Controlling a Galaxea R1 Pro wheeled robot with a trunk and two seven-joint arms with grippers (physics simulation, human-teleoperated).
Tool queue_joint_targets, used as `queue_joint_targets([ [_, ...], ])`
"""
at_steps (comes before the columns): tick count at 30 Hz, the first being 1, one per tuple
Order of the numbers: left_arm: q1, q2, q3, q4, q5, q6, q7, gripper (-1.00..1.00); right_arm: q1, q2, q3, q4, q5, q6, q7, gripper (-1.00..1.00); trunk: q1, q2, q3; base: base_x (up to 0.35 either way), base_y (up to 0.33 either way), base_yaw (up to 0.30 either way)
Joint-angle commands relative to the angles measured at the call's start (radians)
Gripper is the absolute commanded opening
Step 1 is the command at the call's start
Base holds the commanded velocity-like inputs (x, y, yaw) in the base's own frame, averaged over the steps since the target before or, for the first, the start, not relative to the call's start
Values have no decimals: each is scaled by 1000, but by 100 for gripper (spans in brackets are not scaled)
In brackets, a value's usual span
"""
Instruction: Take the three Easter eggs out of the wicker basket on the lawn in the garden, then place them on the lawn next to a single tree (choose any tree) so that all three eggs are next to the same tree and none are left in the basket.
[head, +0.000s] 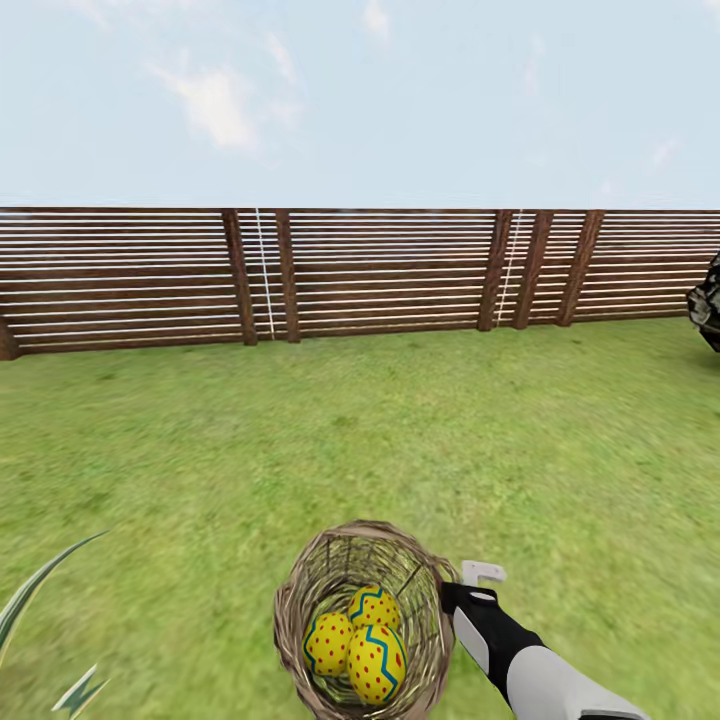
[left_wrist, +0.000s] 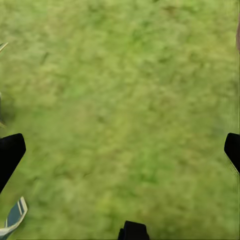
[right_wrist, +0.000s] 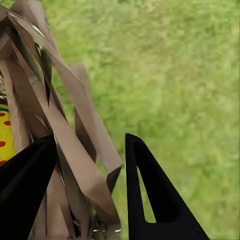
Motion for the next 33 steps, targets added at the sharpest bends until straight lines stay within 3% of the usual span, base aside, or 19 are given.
queue_joint_targets([
  [1, 0, 0, 2, -3, 5, 3, -5, 100, 0, 1, -8, -3, -5, 4, 1, -100, 1, -1, -1, 337, 0, 0],
  [25, 0, -2, 2, 4, -3, -23, -4, 100, 0, 1, -9, 0, -5, 4, 1, -100, 1, -1, -1, 338, 0, 0],
  [33, -2, -2, 2, 71, -1, -50, 1, 100, 0, 1, -8, 0, -5, 3, 1, -100, 1, -1, -1, 338, 0, 0],
])
